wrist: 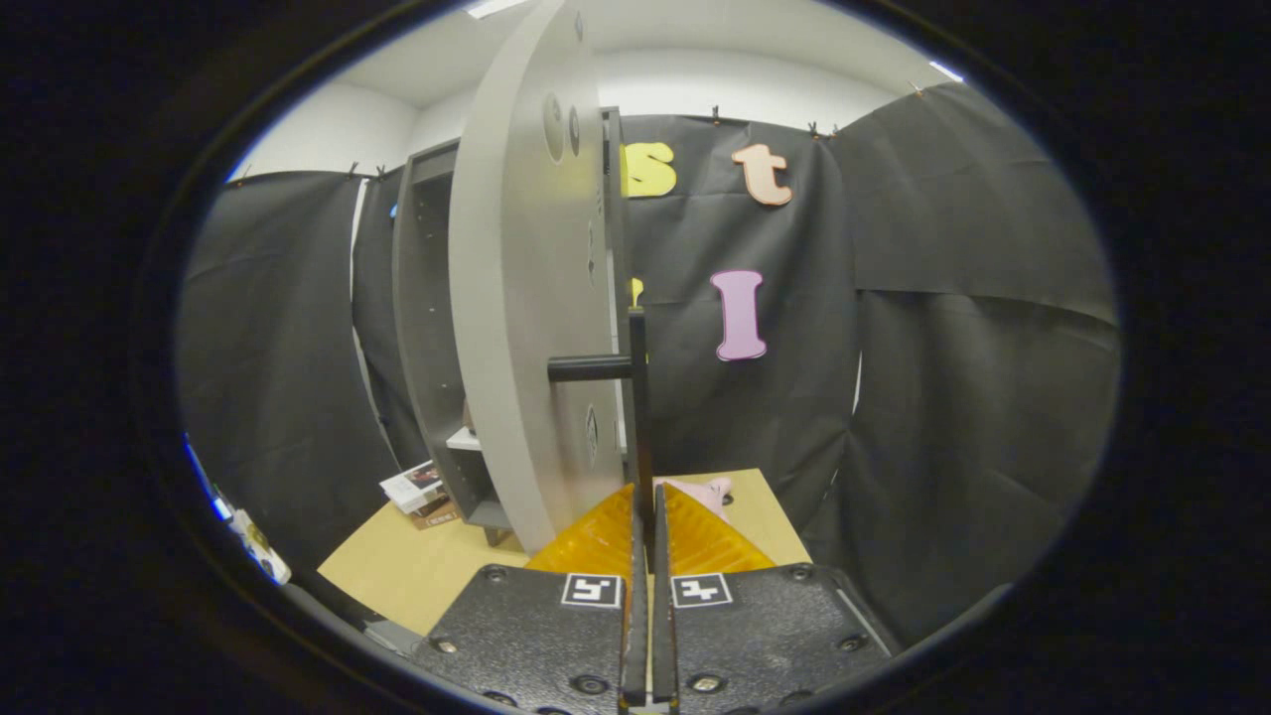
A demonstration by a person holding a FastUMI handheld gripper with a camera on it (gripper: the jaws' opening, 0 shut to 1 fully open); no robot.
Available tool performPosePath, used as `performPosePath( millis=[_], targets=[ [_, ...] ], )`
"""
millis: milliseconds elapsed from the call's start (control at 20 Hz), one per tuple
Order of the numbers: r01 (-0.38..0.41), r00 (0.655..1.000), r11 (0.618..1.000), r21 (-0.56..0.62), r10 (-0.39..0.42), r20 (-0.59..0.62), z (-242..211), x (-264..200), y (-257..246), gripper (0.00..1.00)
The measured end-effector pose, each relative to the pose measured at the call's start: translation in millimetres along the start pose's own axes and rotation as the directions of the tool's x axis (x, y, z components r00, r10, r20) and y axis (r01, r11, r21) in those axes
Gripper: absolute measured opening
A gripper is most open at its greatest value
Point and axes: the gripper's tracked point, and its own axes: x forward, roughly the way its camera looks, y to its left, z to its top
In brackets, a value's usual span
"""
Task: Open the shoe cabinet door, grab the shoes and put them into the shoe cabinet, then close the shoe cabinet door.
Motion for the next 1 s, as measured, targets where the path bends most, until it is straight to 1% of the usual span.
performPosePath(
  millis=[50, 150, 300, 400, 450, 500, 600, 750, 900, 1000],
  targets=[
    [0.014, 1.000, 1.000, -0.006, -0.014, 0.005, 1, -2, -3, 0.06],
    [0.034, 0.999, 0.999, -0.026, -0.034, 0.022, 5, -11, -9, 0.20],
    [0.064, 0.997, 0.997, -0.049, -0.061, 0.048, 8, -19, -17, 0.55],
    [0.090, 0.994, 0.995, -0.044, -0.087, 0.068, 12, -28, -25, 0.79],
    [0.098, 0.993, 0.994, -0.042, -0.095, 0.071, 13, -33, -27, 0.85],
    [0.116, 0.991, 0.992, -0.040, -0.113, 0.076, 14, -39, -30, 0.94],
    [0.141, 0.987, 0.989, -0.054, -0.135, 0.088, 15, -53, -35, 0.99],
    [0.146, 0.985, 0.988, -0.043, -0.142, 0.099, 11, -70, -29, 1.00],
    [0.143, 0.986, 0.989, -0.033, -0.140, 0.089, -7, -79, -14, 1.00],
    [0.167, 0.982, 0.985, -0.040, -0.162, 0.100, -17, -80, -5, 1.00]
  ],
)
